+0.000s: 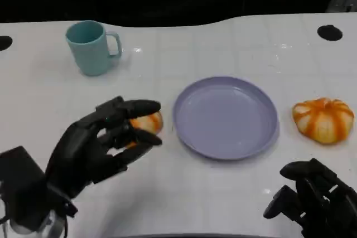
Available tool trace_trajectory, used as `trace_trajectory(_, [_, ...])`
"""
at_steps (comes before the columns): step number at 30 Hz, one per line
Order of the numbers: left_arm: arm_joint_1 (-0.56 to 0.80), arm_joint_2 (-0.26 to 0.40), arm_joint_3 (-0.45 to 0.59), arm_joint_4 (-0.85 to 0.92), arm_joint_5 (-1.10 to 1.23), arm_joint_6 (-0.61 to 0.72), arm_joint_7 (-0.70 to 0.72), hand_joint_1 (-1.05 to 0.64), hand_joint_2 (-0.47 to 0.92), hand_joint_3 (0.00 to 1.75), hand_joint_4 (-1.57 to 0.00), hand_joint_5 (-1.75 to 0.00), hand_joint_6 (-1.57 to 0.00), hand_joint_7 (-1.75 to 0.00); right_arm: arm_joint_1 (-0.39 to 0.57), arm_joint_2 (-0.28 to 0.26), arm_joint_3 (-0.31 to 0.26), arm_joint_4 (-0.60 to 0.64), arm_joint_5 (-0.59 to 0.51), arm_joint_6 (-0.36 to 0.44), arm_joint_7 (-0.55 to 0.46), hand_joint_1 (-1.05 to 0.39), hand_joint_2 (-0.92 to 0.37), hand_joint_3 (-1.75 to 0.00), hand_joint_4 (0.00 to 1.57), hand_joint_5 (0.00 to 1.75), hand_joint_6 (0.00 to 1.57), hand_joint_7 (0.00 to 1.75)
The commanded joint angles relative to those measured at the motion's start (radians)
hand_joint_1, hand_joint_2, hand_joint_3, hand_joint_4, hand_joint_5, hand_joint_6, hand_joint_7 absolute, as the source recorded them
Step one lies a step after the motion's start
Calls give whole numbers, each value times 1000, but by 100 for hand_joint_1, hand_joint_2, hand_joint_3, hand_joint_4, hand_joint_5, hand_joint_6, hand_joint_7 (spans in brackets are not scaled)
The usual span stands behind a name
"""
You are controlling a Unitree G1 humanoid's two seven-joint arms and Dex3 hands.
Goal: Grasp the bread from the table and place it into the plate.
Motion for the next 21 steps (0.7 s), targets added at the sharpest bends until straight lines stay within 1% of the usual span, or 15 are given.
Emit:
trace_trajectory(1, [-66,58,-6,19,121,-102,57,-28,81,0,-19,-67,-42,-12,-8,-9,-10,-2,4,-9,1,-55,-92,-22,58,153,67,103])
trace_trajectory(5, [-107,88,-16,37,218,-155,115,-24,77,0,-13,-65,-39,-8,-8,-11,-10,-3,0,-10,1,-54,-92,-23,59,154,68,102])
trace_trajectory(6, [-116,106,-24,27,273,-155,138,-23,77,0,-12,-65,-39,-7,-8,-11,-10,-1,0,-12,3,-54,-92,-23,59,154,68,102])
trace_trajectory(7, [-123,119,-31,19,312,-155,155,-24,76,0,-7,-75,-38,-6,-9,-11,-10,0,0,-12,3,-55,-92,-23,59,154,69,102])
trace_trajectory(8, [-131,139,-40,9,360,-158,170,-22,76,0,-4,-79,-38,-5,-9,-11,-10,0,1,-13,4,-55,-92,-23,59,154,69,101])
trace_trajectory(10, [-142,170,-60,-2,445,-166,198,-18,76,0,-1,-80,-37,-4,-9,-10,-9,1,-1,-15,5,-55,-92,-22,59,154,69,101])
trace_trajectory(11, [-145,183,-70,-5,485,-169,213,-14,74,0,0,-71,-34,-2,-9,-10,-8,1,-2,-16,5,-55,-92,-23,59,154,69,101])
trace_trajectory(12, [-148,199,-82,-11,530,-166,225,-13,74,0,0,-68,-33,-2,-8,-9,-8,0,-1,-15,5,-55,-92,-23,59,154,69,101])
trace_trajectory(15, [-158,241,-117,-35,631,-133,234,-12,74,0,0,-51,-28,-1,-7,-9,-6,0,0,-16,7,-55,-92,-22,59,155,69,101])
trace_trajectory(17, [-166,263,-143,-52,699,-93,229,-14,75,0,0,-38,-28,-1,-6,-9,-5,-1,-2,-17,5,-55,-92,-23,59,155,69,101])
trace_trajectory(19, [-172,275,-163,-67,741,-58,226,-16,74,0,0,-30,-29,-1,-5,-9,-5,-5,-1,-13,2,-55,-92,-23,59,155,70,101])
trace_trajectory(21, [-187,290,-195,-91,810,11,198,-18,75,0,0,-20,-27,-1,-3,-7,-5,-10,1,-9,-3,-55,-92,-22,59,155,70,101])
